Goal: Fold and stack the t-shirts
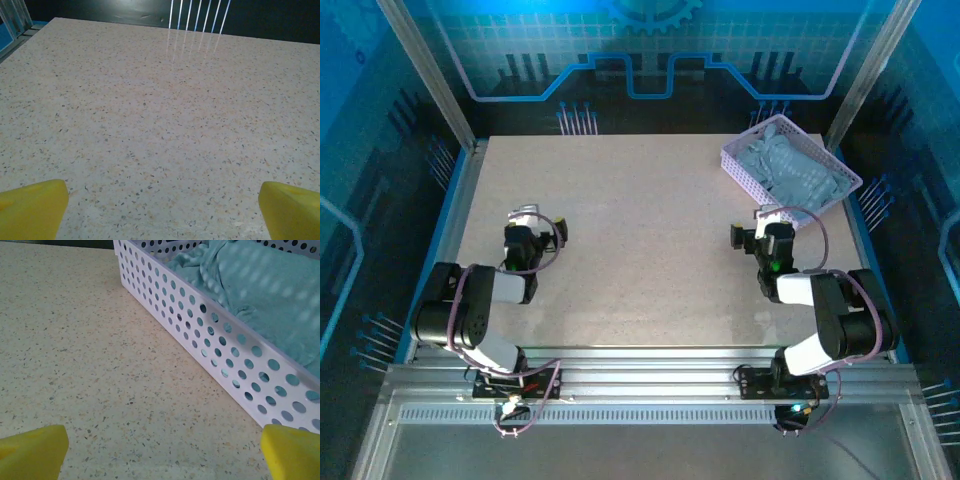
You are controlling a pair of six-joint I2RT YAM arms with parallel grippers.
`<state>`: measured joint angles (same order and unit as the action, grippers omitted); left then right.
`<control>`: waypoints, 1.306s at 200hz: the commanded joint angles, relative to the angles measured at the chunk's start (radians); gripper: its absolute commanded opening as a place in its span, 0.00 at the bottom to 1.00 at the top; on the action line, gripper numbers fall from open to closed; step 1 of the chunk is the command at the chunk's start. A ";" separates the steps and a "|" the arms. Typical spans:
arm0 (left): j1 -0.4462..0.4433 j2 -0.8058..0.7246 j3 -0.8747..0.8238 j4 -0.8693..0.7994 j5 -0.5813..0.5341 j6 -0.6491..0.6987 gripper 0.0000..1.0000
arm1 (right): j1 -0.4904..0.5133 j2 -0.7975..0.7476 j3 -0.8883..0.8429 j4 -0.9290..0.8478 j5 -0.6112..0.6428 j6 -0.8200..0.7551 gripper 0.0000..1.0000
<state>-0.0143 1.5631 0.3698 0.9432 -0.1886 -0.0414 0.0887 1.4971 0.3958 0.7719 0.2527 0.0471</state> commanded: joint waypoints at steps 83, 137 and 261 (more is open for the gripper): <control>-0.003 -0.012 0.004 -0.005 0.017 0.026 0.99 | 0.002 0.004 0.011 0.027 0.007 -0.004 1.00; -0.003 -0.012 0.002 -0.003 0.018 0.026 0.99 | 0.000 0.002 0.007 0.036 0.007 -0.007 1.00; -0.056 -0.394 0.532 -1.056 -0.365 -0.812 0.99 | -0.105 -0.076 1.044 -1.482 0.120 0.649 0.95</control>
<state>-0.1593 1.1355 0.7326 0.3882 -0.5850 -0.3618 0.0700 1.2713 1.3361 -0.2573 0.4477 0.4774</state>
